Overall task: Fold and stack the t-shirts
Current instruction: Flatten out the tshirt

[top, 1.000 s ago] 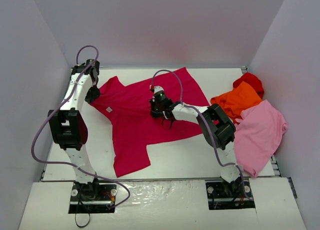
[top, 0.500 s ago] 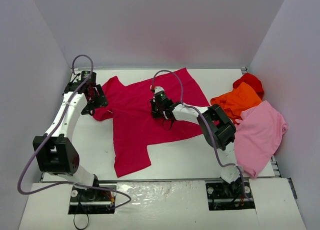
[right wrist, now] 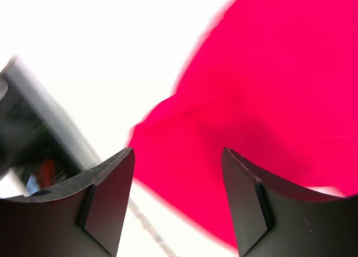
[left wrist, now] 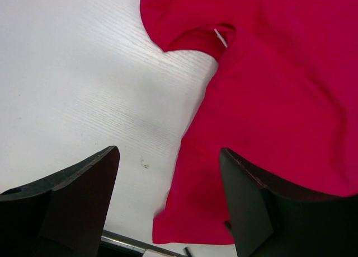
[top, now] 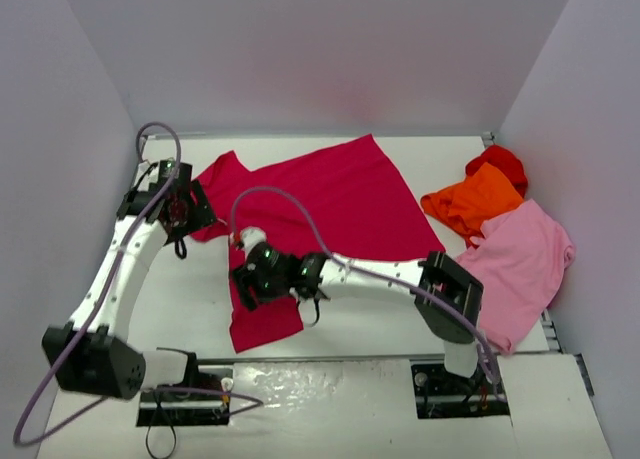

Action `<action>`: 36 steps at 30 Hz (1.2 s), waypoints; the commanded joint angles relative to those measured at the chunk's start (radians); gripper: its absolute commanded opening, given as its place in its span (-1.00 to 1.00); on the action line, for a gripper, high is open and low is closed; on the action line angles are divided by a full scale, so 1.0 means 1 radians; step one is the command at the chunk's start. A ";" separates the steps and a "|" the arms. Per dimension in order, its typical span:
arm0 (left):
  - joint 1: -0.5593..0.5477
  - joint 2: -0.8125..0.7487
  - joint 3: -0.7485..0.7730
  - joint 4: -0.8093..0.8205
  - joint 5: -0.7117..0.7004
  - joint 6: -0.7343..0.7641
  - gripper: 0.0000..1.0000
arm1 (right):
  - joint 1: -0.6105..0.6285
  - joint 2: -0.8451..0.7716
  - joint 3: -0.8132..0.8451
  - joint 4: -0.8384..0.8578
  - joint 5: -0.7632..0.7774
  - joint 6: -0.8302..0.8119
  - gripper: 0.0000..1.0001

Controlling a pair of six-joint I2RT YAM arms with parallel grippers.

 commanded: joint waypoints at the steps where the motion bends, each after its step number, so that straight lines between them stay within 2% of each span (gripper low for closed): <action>1: 0.013 -0.063 0.094 -0.062 -0.016 0.001 0.38 | 0.052 0.044 0.066 -0.037 0.003 0.053 0.18; 9: 0.016 -0.090 0.074 -0.079 -0.016 0.022 0.38 | 0.083 0.137 0.088 -0.026 0.010 0.063 0.13; 14: 0.016 -0.102 0.052 -0.076 -0.015 0.026 0.38 | 0.081 0.197 0.181 -0.021 0.002 0.056 0.09; 21: 0.018 -0.112 0.050 -0.077 -0.021 0.043 0.39 | 0.078 0.185 0.233 -0.025 -0.016 0.036 0.03; 27: 0.018 -0.103 0.027 -0.061 -0.001 0.044 0.38 | 0.067 0.242 0.223 -0.050 -0.029 0.049 -0.01; 29: 0.018 -0.102 0.018 -0.054 0.005 0.044 0.38 | 0.066 0.254 0.217 -0.052 -0.033 0.053 -0.12; 30: 0.018 -0.101 0.016 -0.052 0.005 0.044 0.38 | 0.067 0.259 0.215 -0.057 -0.033 0.053 -0.63; 31: 0.018 -0.100 0.010 -0.047 0.006 0.045 0.39 | 0.067 0.258 0.215 -0.061 -0.021 0.053 -0.91; 32: 0.019 -0.098 0.004 -0.044 0.009 0.046 0.38 | 0.067 0.253 0.209 -0.065 -0.009 0.054 -1.00; 36: 0.018 -0.082 -0.026 -0.017 0.024 0.048 0.38 | 0.051 0.194 0.169 -0.073 0.040 0.047 -1.00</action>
